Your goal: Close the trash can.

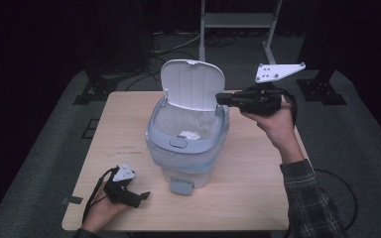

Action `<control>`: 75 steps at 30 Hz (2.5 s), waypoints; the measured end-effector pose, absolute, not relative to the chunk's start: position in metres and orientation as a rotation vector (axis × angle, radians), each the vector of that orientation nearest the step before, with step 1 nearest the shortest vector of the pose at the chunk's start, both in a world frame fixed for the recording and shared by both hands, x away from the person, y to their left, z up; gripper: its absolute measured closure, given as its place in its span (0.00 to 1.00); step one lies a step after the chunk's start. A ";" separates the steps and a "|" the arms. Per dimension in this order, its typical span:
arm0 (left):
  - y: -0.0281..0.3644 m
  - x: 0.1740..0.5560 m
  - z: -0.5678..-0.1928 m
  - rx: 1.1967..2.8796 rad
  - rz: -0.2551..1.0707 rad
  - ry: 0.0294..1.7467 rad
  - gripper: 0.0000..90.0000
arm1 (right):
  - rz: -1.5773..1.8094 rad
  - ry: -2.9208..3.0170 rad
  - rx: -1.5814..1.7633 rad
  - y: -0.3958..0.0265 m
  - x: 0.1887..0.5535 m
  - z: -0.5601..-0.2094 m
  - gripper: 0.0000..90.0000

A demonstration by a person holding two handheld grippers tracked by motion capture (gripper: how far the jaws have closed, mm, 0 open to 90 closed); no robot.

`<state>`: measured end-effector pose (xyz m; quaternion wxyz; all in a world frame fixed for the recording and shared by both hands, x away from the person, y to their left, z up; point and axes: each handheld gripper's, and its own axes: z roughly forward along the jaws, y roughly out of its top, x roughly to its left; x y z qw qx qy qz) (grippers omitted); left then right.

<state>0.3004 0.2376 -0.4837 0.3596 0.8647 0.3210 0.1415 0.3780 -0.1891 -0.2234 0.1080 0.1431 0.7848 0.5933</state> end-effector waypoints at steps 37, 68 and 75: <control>0.238 0.300 -0.484 2.230 0.365 0.827 0.00 | 1.740 2.213 0.595 -0.205 0.426 -0.213 1.00; 0.238 0.300 -0.484 2.230 0.365 0.828 0.00 | 1.785 2.270 0.512 -0.189 0.428 -0.202 1.00; 0.238 0.300 -0.484 2.230 0.364 0.827 0.00 | 1.820 2.314 0.446 -0.184 0.417 -0.203 1.00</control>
